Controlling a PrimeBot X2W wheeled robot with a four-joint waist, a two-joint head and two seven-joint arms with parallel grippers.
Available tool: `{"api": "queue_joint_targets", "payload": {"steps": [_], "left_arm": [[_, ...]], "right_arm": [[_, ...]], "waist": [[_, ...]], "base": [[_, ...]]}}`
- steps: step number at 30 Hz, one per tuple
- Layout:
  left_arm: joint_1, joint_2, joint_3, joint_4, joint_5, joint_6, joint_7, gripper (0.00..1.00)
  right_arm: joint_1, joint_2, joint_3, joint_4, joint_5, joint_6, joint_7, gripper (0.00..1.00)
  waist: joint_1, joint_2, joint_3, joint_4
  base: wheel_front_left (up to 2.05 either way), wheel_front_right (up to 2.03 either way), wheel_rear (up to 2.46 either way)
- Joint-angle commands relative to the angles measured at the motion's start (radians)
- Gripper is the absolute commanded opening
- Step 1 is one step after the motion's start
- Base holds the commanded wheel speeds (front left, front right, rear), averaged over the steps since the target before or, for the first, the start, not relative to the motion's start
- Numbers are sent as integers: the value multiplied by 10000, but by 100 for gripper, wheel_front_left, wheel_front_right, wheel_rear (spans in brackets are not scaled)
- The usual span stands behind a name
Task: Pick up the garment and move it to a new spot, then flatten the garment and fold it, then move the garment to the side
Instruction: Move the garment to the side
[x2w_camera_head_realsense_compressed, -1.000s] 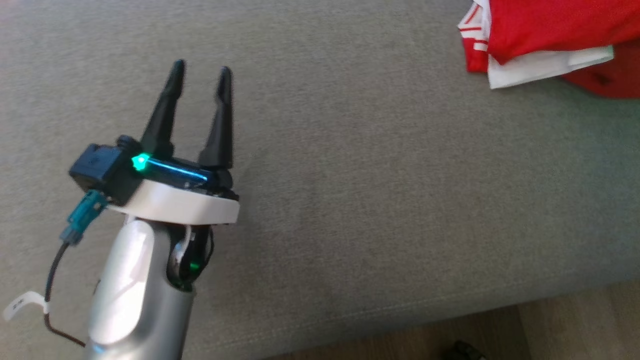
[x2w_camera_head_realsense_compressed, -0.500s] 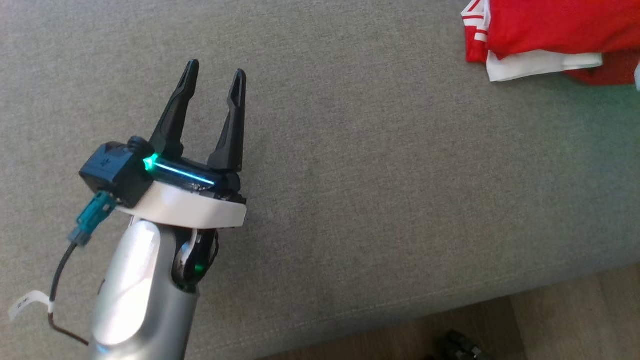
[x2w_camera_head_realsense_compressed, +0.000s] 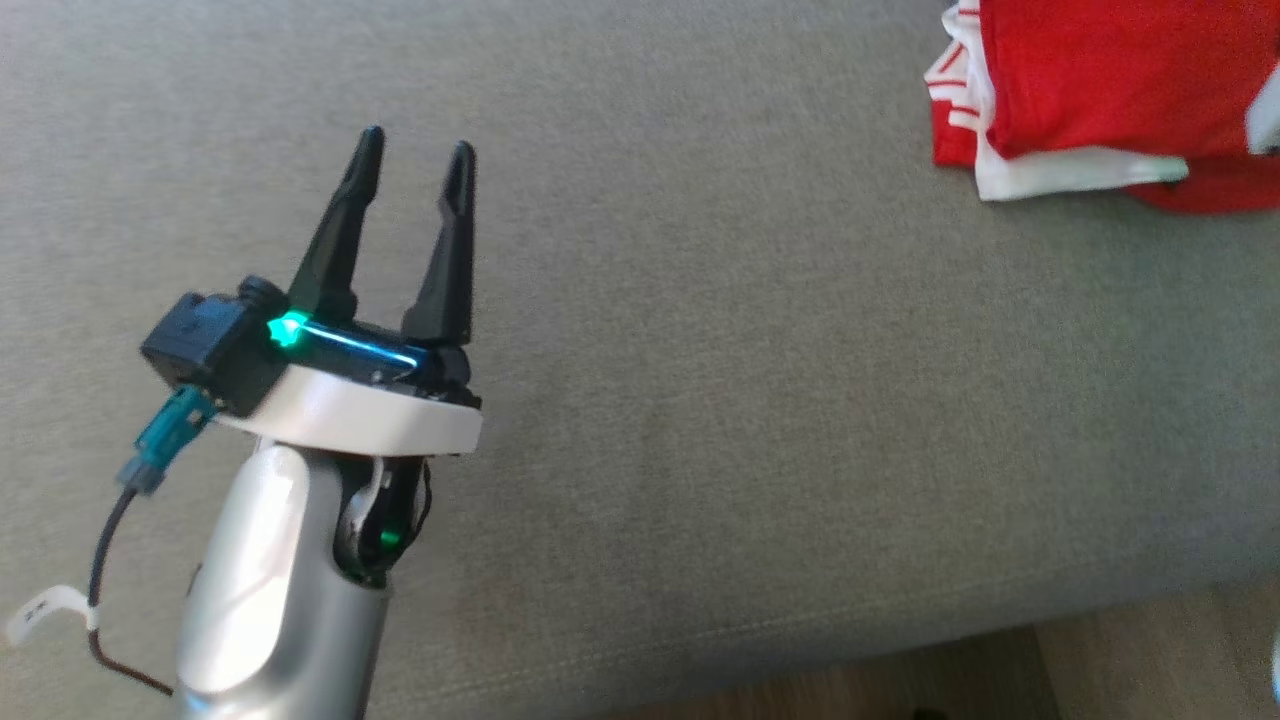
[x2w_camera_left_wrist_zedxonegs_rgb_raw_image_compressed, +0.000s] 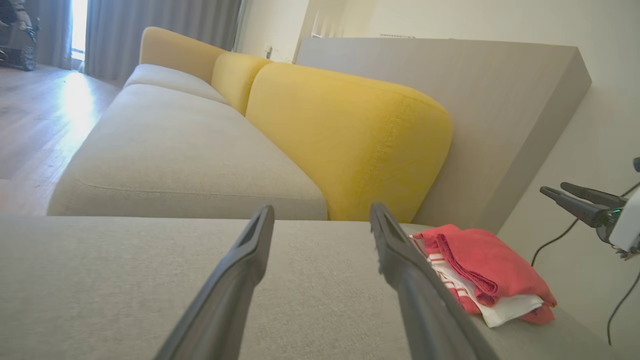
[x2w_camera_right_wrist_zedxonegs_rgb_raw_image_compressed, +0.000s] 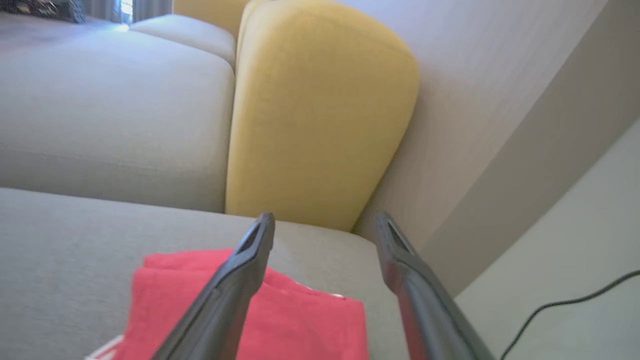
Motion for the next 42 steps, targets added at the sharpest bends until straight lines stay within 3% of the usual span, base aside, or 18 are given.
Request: {"api": "queue_joint_targets", "payload": {"steps": [1,14,20,32,36,42], "left_arm": [[71,83,392,-385,-87,53,-51,100],[1170,83,667,-897,-341,496,-51,100],[1722,83,679,-947,-285,574,-51,100],[2387,83,855,-683,-86,1074,-51,100],[2536,83,950,-436,-73,1503,-51,100],[2605,83,869,-499,-5,1391,-51,100]], "right_arm": [[269,142,235,-655,173,65,-221,100],[3324,1498,777,-3363,1770,65,-1601,100],[4777,1987,949,-4213,1944,65,-2115,100],[6635,2568,777,-4988,1513,65,-2830,100],[6959,2651,762,-5088,979,65,-2998,100],[7168,2713,697,-5085,1055,65,-3110,100]], "waist": [[0,0,-415,330],[0,0,-1864,1601],[0,0,-2217,1888],[0,0,-2499,1970],[0,0,-2574,1915],[0,0,-2643,1847]], "base": [[0,0,0],[0,0,0],[0,0,0],[0,0,0],[0,0,0],[0,0,0]]}}
